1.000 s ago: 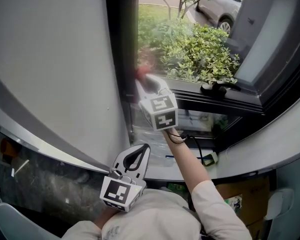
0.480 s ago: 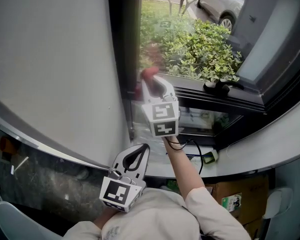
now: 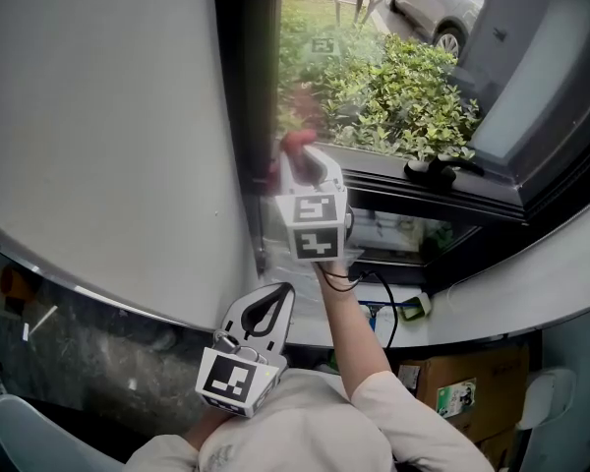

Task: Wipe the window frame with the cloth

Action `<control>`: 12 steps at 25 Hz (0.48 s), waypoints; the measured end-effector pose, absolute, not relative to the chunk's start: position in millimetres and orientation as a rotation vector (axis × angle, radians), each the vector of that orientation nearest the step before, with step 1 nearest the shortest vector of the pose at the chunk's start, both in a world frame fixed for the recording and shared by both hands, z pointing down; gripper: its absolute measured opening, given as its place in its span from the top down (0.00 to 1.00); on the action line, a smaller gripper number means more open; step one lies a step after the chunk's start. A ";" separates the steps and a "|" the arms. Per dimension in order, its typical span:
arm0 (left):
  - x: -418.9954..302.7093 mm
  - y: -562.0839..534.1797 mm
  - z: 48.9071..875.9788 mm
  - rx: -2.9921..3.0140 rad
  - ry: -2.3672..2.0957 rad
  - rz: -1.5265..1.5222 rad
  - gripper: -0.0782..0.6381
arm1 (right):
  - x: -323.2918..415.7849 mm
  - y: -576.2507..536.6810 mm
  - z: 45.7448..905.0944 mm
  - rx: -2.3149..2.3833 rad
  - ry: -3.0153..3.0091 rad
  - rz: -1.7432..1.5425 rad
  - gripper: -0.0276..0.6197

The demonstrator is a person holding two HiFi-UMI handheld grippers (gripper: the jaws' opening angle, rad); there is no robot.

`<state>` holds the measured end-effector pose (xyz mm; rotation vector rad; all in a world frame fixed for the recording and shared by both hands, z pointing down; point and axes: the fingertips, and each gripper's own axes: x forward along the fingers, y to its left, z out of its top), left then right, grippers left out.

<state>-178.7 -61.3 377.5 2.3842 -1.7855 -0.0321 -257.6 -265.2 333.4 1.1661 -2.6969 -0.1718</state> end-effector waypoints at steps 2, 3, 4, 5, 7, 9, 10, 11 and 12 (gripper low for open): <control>-177.1 -61.7 377.8 2.386 -1.778 -0.030 0.88 | -257.2 -264.8 334.0 1.175 -2.683 -0.196 0.82; -176.8 -62.0 378.7 2.385 -1.777 -0.028 0.88 | -257.5 -264.7 334.6 1.179 -2.668 -0.219 0.82; -176.5 -62.2 379.9 2.384 -1.777 -0.027 0.88 | -257.9 -264.7 335.2 1.184 -2.654 -0.241 0.82; -176.1 -62.2 380.9 2.383 -1.775 -0.025 0.88 | -258.2 -264.7 335.7 1.187 -2.643 -0.256 0.82; -175.3 -62.2 381.9 2.380 -1.772 -0.020 0.88 | -258.2 -264.8 336.0 1.191 -2.627 -0.276 0.82; -175.2 -62.4 382.5 2.372 -1.773 -0.013 0.88 | -258.1 -264.9 335.8 1.192 -2.612 -0.301 0.82; -174.7 -62.4 383.2 2.372 -1.772 -0.015 0.88 | -258.0 -264.8 335.8 1.192 -2.606 -0.313 0.82; -173.9 -62.2 384.0 2.373 -1.771 -0.019 0.88 | -257.8 -264.6 335.9 1.191 -2.605 -0.324 0.82; -173.2 -62.0 384.6 2.372 -1.770 -0.021 0.88 | -257.3 -264.4 336.0 1.189 -2.605 -0.330 0.82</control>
